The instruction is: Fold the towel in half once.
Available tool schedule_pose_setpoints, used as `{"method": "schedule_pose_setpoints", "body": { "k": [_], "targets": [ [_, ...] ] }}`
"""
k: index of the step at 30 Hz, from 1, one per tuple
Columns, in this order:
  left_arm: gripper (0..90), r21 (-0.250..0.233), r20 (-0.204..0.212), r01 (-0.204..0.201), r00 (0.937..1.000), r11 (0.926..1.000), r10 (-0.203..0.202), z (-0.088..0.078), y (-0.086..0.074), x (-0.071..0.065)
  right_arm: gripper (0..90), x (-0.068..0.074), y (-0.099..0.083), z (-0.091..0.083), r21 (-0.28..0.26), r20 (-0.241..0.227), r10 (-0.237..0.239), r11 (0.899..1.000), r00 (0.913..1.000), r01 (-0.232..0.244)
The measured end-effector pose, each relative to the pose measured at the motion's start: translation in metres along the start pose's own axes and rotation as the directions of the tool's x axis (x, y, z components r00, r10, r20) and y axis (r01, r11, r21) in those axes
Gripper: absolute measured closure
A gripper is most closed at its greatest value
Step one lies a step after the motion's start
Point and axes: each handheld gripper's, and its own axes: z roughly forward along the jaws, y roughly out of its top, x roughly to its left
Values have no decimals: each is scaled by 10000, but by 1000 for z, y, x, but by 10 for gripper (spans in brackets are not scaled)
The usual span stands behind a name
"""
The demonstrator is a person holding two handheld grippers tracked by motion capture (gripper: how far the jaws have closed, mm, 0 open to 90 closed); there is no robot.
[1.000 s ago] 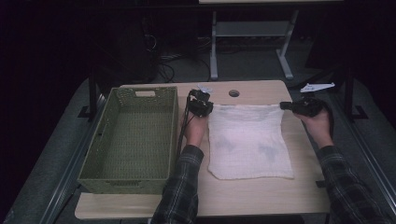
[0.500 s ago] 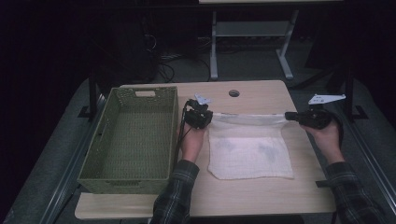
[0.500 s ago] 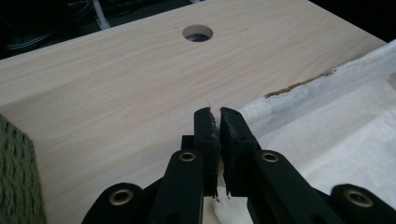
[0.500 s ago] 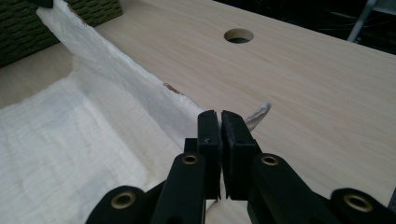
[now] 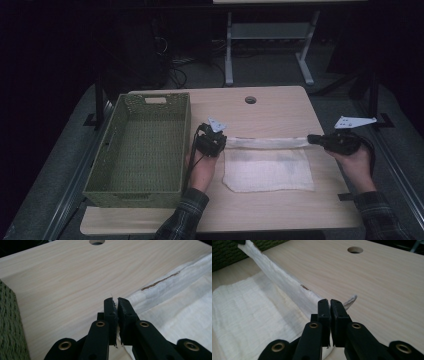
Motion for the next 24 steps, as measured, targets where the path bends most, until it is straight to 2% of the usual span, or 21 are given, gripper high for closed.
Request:
{"method": "schedule_pose_setpoints", "body": {
  "k": [5,10,16,24],
  "targets": [
    [853,176,130,-207,9997,9996,204,-4,-12,-10,867,12,-12,-5,217,2,27,9998,10000,-27],
    [853,252,355,-27,9994,9997,18,-8,-24,-16,867,22,-23,-12,363,-42,36,9993,10000,-35],
    [855,210,412,-152,9990,9997,143,-19,-28,-23,866,35,-31,-23,314,-96,-16,9995,10000,19],
    [856,353,598,-320,9978,9989,298,-28,-37,-30,866,44,-42,-32,377,-320,-81,9992,9995,93]
  ]
}}
